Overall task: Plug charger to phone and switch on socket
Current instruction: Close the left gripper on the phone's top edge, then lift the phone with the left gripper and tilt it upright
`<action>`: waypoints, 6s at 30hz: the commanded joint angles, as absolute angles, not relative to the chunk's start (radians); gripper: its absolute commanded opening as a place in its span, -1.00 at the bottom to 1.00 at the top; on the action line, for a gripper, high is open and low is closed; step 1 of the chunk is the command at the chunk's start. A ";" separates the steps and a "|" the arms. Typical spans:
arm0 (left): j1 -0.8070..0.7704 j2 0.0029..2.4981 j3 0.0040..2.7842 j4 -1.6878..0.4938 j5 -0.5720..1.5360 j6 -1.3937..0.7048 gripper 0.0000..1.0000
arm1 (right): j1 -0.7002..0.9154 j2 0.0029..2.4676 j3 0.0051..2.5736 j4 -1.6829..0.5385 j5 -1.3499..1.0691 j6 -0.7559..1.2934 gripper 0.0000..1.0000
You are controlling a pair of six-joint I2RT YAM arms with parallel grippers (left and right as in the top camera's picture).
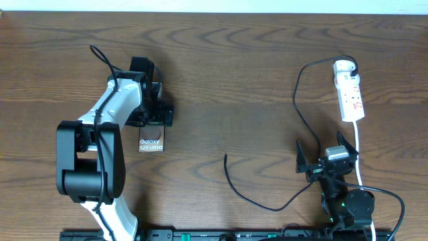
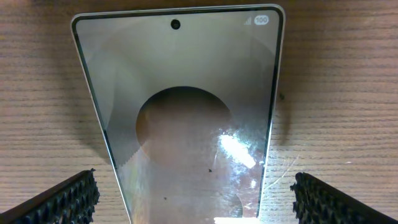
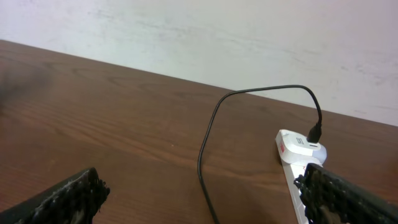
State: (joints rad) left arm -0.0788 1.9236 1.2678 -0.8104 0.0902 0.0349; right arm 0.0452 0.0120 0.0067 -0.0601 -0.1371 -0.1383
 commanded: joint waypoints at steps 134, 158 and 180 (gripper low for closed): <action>-0.075 1.930 1.122 -0.716 0.071 0.052 0.40 | 0.039 0.007 0.006 -0.065 -0.133 -0.124 0.99; -0.075 1.930 1.122 -0.715 0.070 0.052 -0.85 | 0.039 0.007 0.006 -0.065 -0.133 -0.125 0.98; -0.075 1.829 1.148 -0.728 0.087 0.052 -0.86 | 0.039 0.007 0.006 -0.065 -0.133 -0.125 0.99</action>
State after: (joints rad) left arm -0.0757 1.8896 1.1519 -0.7200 0.0662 0.0502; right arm 0.0452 0.0120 0.0067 -0.0601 -0.1371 -0.1383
